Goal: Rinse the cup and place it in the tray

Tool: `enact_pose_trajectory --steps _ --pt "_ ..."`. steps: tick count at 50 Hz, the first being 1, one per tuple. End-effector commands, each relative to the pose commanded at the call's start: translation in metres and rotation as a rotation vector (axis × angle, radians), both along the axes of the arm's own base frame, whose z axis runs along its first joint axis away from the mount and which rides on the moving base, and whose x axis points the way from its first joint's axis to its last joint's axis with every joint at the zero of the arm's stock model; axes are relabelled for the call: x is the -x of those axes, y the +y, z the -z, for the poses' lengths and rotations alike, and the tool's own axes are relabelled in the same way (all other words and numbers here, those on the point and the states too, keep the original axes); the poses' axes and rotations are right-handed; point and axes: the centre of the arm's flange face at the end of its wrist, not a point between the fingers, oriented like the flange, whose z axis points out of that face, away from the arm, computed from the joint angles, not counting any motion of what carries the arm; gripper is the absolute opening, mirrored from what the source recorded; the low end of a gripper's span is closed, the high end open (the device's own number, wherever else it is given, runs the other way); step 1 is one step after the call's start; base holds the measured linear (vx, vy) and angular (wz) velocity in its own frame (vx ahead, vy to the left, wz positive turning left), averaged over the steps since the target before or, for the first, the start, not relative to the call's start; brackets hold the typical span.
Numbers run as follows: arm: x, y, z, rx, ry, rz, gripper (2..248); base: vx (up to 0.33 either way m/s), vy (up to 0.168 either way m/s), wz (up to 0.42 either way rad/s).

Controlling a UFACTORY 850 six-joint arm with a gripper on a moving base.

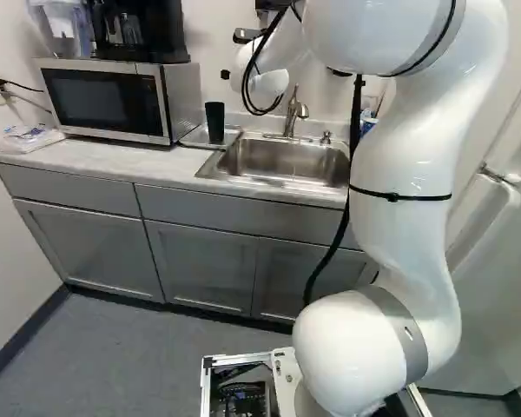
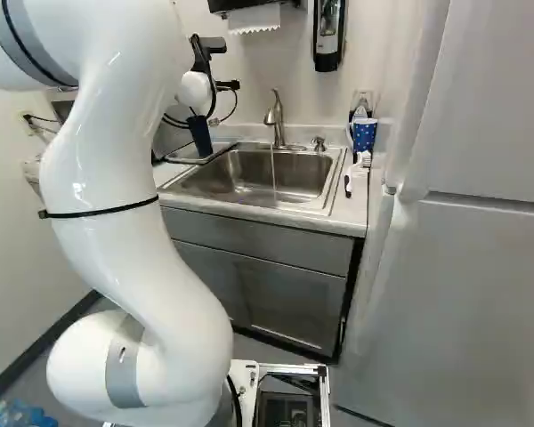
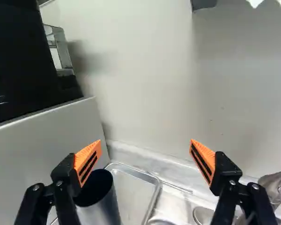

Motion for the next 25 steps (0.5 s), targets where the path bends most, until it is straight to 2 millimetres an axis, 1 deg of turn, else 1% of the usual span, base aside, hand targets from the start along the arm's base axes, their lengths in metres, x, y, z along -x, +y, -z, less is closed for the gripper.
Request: enact_pose_trajectory --steps 19,25 --pt "0.008 -0.026 -0.019 0.002 0.009 0.038 247 0.000 0.000 0.000" --pt "0.011 -0.034 -0.018 0.004 0.023 0.051 247 0.000 0.000 0.000"
